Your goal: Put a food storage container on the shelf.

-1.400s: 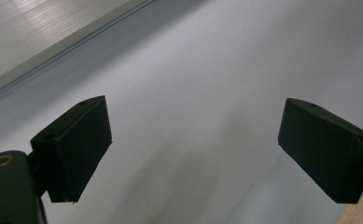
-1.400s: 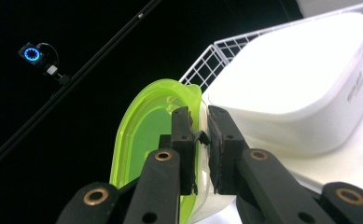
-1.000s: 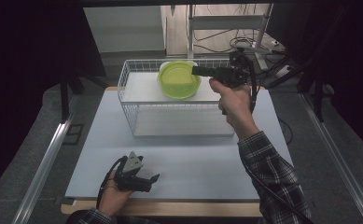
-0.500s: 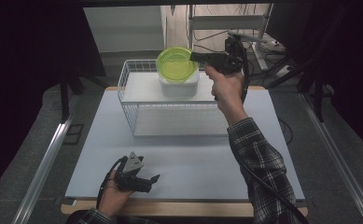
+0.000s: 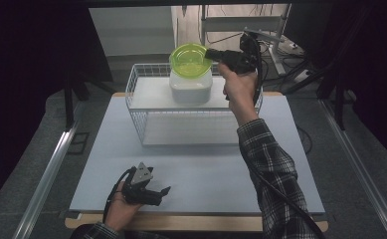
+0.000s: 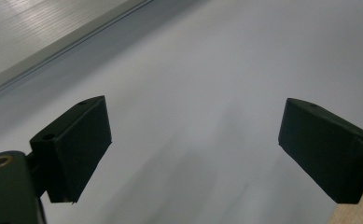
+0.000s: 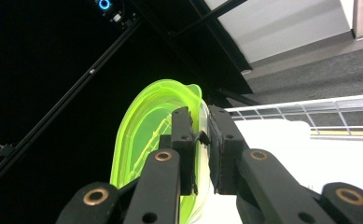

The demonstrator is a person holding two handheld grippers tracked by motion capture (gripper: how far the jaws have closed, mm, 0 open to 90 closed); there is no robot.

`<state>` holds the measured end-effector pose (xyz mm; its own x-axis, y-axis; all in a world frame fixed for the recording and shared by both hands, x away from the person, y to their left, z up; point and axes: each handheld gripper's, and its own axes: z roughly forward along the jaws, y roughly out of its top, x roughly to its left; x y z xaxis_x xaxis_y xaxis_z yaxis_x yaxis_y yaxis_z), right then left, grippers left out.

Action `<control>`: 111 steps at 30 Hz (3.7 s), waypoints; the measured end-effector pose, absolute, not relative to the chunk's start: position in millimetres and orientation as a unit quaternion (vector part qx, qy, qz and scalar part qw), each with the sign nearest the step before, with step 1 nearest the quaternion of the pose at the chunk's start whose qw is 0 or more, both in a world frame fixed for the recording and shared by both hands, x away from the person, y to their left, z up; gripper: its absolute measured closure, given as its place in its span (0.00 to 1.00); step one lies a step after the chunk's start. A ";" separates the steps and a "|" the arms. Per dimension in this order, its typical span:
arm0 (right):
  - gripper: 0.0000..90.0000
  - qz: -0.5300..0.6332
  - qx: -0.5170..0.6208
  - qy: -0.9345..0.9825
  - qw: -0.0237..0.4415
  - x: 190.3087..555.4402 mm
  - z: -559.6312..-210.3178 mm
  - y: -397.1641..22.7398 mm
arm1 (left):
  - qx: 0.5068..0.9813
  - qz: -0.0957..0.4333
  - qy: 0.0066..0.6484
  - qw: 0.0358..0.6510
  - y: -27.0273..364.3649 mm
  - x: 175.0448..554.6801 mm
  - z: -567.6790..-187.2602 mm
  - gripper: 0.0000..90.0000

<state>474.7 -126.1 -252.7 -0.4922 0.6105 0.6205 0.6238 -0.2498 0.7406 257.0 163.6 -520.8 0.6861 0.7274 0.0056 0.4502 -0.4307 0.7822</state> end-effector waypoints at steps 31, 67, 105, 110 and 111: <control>0.81 -0.595 -0.525 -0.609 -0.008 489.5 -268.4 -116.6 | 0.831 0.173 0.351 0.395 162.2 257.0 -521.7 0.10; 0.25 -0.596 -0.435 -0.675 -0.004 483.3 -279.8 -135.8 | 0.832 0.166 0.355 0.393 161.4 257.6 -521.7 0.10; 0.12 -0.556 -0.334 -0.756 -0.082 399.9 -323.0 -143.1 | 0.831 0.160 0.360 0.392 161.3 257.7 -520.3 0.10; 0.11 -0.552 -0.328 -0.762 -0.088 391.3 -336.2 -144.6 | 0.832 0.159 0.360 0.391 161.2 257.7 -520.3 0.10; 0.10 -0.551 -0.326 -0.763 -0.090 389.8 -338.8 -144.6 | 0.832 0.160 0.360 0.391 161.2 257.6 -520.3 0.10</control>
